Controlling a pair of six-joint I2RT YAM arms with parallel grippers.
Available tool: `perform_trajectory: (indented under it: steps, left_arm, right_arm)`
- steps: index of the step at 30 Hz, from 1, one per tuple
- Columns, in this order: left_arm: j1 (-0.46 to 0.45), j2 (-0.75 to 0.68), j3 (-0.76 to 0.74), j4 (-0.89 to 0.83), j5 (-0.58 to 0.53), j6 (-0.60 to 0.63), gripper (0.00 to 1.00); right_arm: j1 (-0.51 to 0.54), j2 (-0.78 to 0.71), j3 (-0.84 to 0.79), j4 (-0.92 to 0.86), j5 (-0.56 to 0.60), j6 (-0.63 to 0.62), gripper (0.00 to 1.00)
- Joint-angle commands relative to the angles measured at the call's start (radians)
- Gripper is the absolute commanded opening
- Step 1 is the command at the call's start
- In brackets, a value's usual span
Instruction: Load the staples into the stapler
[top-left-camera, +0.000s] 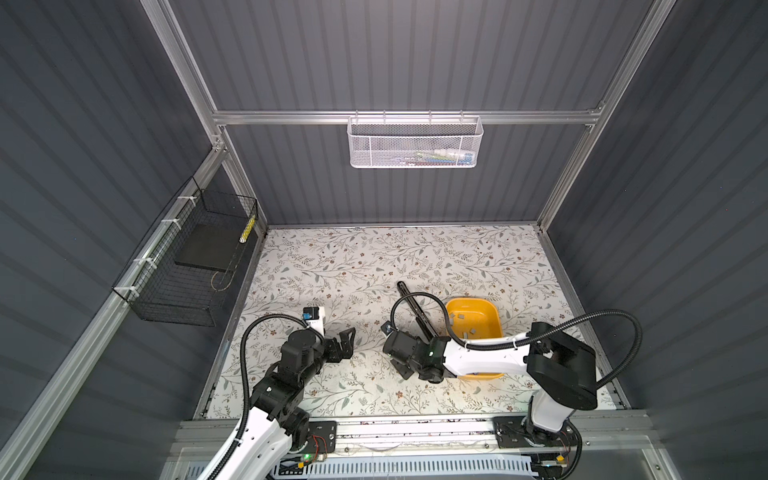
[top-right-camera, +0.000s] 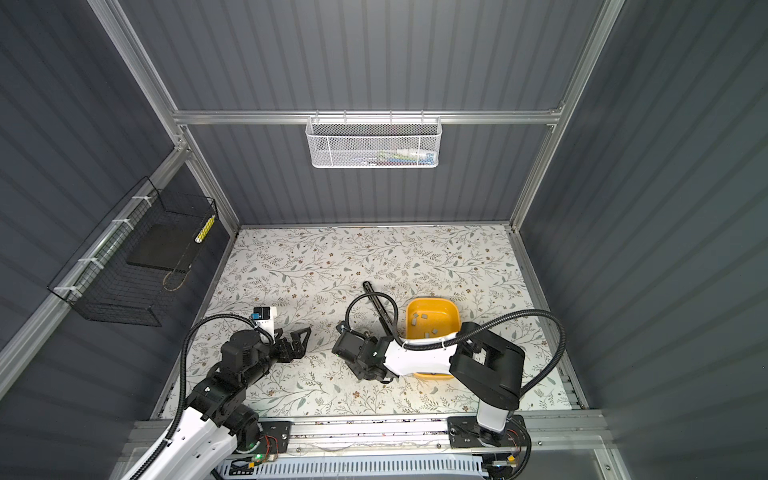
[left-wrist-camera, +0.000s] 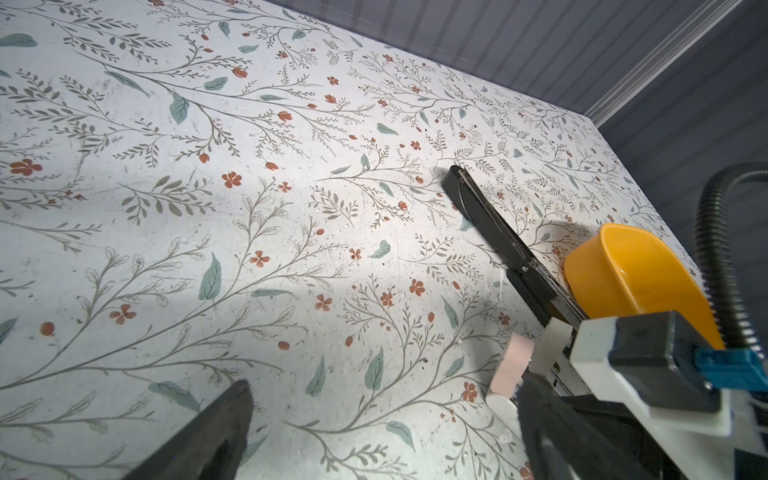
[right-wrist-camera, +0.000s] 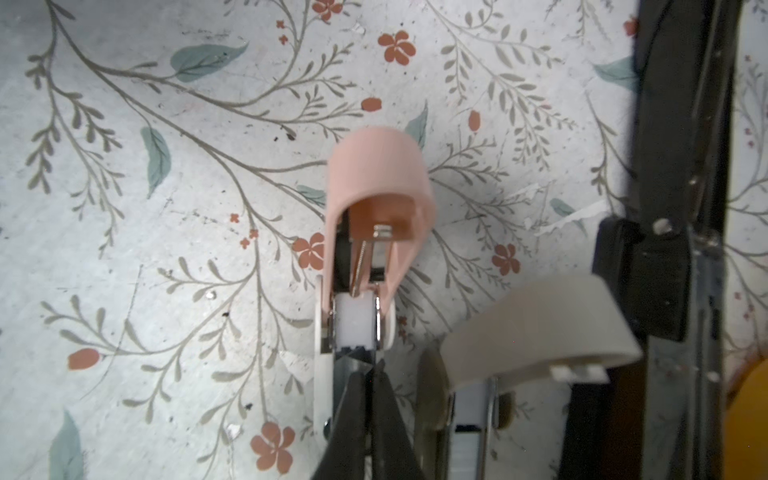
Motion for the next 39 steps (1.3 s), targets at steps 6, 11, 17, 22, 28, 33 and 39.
perform_trajectory:
  steps: [6,11,17,22,28,33,39]
  left_arm:
    - [0.000,-0.003,0.009,0.005,-0.002,0.018,1.00]
    - [0.000,-0.009,0.007,0.003,0.000,0.019,1.00]
    - [0.000,-0.013,0.005,0.003,0.001,0.019,1.00]
    - [0.000,-0.011,0.005,0.003,0.000,0.019,1.00]
    - [0.000,0.024,0.021,0.003,0.005,0.019,1.00]
    - [0.000,0.113,0.053,0.027,-0.033,0.022,1.00]
    - [0.000,0.190,0.054,0.092,-0.142,0.060,1.00]
  right_arm:
    - [0.017,-0.089,0.021,-0.067,0.058,0.015,0.04]
    - [0.027,-0.108,0.034,-0.093,0.068,0.029,0.03]
    - [0.028,-0.133,0.012,-0.112,0.084,0.072,0.03]
    - [0.019,-0.216,-0.020,-0.164,0.170,0.102,0.03]
    - [-0.128,-0.382,-0.067,-0.350,0.261,0.245,0.03]
    - [-0.383,-0.538,-0.194,-0.369,0.123,0.322,0.03]
    - [-0.579,-0.585,-0.283,-0.323,-0.007,0.335,0.07]
